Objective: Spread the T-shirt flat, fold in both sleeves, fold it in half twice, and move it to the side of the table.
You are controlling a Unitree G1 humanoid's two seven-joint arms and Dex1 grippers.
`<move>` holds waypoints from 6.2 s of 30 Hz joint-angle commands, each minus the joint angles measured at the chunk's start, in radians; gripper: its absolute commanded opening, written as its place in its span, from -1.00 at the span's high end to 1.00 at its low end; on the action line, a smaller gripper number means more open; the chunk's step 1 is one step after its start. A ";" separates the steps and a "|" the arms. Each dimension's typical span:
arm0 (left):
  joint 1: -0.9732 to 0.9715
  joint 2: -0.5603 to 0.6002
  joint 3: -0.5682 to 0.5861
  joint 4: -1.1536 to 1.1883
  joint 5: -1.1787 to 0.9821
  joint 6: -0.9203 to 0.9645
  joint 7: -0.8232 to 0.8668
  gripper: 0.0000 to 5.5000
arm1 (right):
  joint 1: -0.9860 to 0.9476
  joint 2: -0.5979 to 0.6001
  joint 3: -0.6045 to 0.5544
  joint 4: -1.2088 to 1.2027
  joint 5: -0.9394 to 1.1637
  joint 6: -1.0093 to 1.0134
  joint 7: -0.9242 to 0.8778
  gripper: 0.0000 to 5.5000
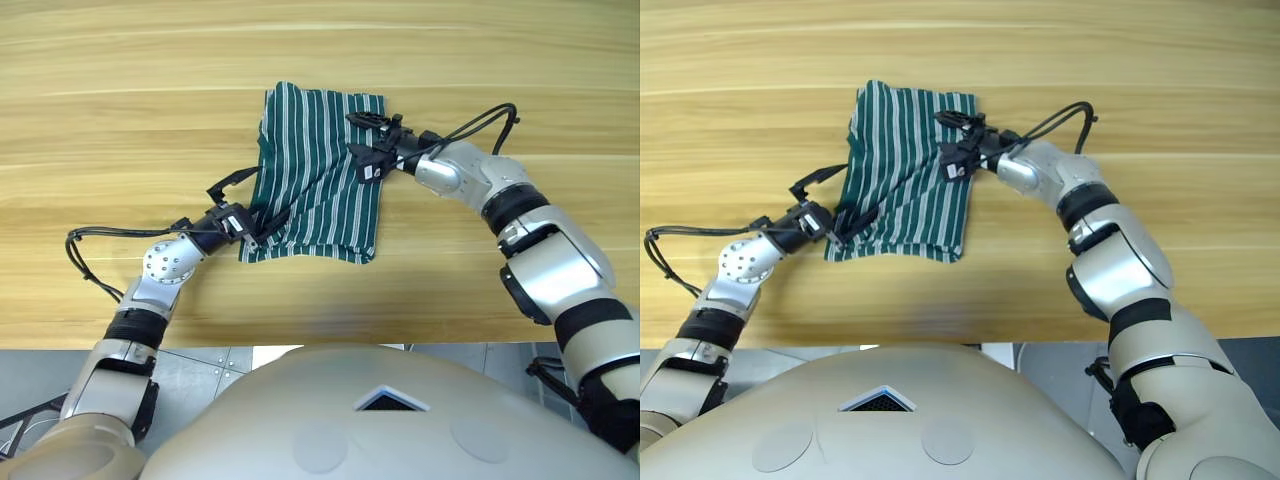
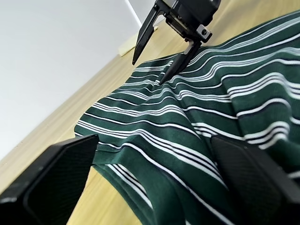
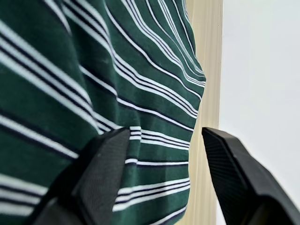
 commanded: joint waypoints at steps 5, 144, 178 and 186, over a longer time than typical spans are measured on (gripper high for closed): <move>0.077 -0.043 -0.053 -0.127 -0.093 0.008 -0.113 -0.62 | 0.306 -0.136 -0.226 -0.782 0.350 -0.031 0.105 -0.03; 0.104 -0.023 -0.097 -0.293 0.253 0.284 0.029 -0.62 | 0.702 -0.254 -0.173 -1.246 0.108 0.106 0.574 -0.03; 0.219 -0.019 0.094 -0.605 0.010 0.205 0.091 -0.62 | 0.732 -0.388 -0.487 -1.214 0.304 0.025 0.438 -0.03; 0.409 0.228 0.430 -0.501 0.210 0.318 0.106 -0.62 | 0.894 -0.556 -0.506 -0.995 0.073 -0.061 0.324 -0.03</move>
